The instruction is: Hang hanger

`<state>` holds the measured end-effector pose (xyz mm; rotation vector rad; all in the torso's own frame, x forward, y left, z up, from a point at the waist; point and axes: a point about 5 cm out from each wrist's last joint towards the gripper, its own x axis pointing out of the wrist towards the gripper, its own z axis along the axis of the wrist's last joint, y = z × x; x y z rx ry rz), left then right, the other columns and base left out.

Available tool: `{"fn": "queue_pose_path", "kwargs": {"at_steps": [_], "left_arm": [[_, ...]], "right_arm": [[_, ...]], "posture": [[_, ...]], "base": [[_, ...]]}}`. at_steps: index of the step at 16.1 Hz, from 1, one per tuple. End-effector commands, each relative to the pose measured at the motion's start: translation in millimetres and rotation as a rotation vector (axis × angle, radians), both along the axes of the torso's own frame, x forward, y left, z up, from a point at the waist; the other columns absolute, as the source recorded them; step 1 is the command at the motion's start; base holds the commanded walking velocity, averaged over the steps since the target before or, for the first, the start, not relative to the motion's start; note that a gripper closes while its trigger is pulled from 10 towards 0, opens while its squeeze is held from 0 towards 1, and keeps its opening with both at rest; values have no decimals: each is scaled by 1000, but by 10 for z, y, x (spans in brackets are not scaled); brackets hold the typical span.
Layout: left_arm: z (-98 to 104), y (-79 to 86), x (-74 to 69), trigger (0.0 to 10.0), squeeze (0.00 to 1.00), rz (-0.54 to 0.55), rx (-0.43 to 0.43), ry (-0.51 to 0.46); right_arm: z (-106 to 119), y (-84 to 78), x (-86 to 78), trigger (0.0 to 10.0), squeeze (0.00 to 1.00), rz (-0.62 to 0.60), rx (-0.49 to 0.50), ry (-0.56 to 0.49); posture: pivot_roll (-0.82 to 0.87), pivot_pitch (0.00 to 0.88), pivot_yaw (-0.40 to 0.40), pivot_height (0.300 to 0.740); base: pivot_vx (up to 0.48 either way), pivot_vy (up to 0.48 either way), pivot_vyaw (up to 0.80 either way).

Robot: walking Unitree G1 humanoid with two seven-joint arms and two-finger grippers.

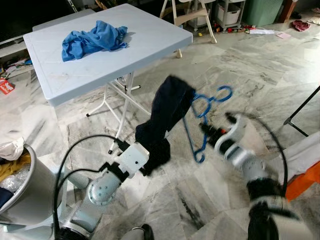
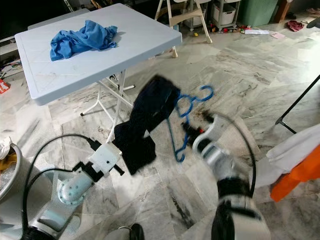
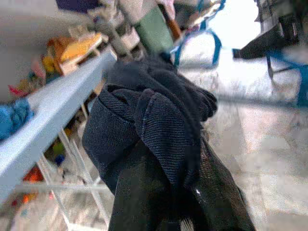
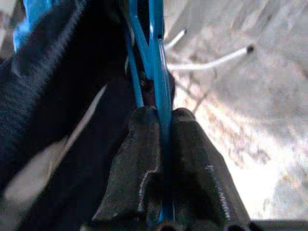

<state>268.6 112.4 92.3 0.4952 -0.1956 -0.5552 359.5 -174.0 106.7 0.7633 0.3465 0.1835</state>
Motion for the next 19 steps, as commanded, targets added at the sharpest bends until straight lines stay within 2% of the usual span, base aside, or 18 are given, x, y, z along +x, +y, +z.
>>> {"fn": "queue_pose_path", "kwargs": {"at_steps": [1, 4, 6, 7, 10, 11, 12, 14, 16, 19], "left_arm": [[-132, 59, -61, 10000, 0, 19, 29, 36], [-303, -30, -91, 10000, 0, 26, 22, 132], [-395, -244, -96, 10000, 0, -32, 14, 197], [-440, -430, -90, 10000, 0, -90, 7, 237], [-429, -626, -50, 10000, 0, -139, 19, 242], [-364, -826, 35, 10000, 0, -165, -18, 264], [-322, -897, 76, 10000, 0, -164, -49, 275], [-237, -986, 160, 10000, 0, -139, -121, 288], [-226, -990, 204, 10000, 0, -93, -195, 337], [-267, -945, 207, 10000, 0, -78, -183, 336]], "right_arm": [[214, -144, 100, 10000, 0, -111, 36, -68], [433, -154, 204, 10000, 0, -166, 71, -117], [568, -67, 248, 10000, 0, -170, 124, -155], [605, 3, 258, 10000, 0, -155, 139, -164], [650, 101, 259, 10000, 0, -134, 161, -178], [683, 264, 211, 10000, 0, -54, 139, -226], [672, 338, 170, 10000, 0, -6, 102, -257], [651, 430, 85, 10000, 0, 47, 13, -331], [693, 458, 31, 10000, 0, 50, -53, -421], [753, 447, -39, 10000, 0, 42, -82, -521]], "posture": [[-91, 91, 94, 740], [-94, 88, 92, 740], [-95, 90, 90, 740], [-100, 91, 89, 740], [-108, 94, 92, 740], [-117, 95, 97, 740], [-119, 95, 99, 740], [-123, 95, 104, 740], [-125, 97, 110, 740], [-124, 98, 117, 740]], "base": [[0, 0, 0], [0, 0, 0], [0, 0, 0], [0, 0, 0], [0, 0, 0], [0, 0, 0], [0, 0, 0], [0, 0, 0], [0, 0, 0], [0, 0, 0]]}}
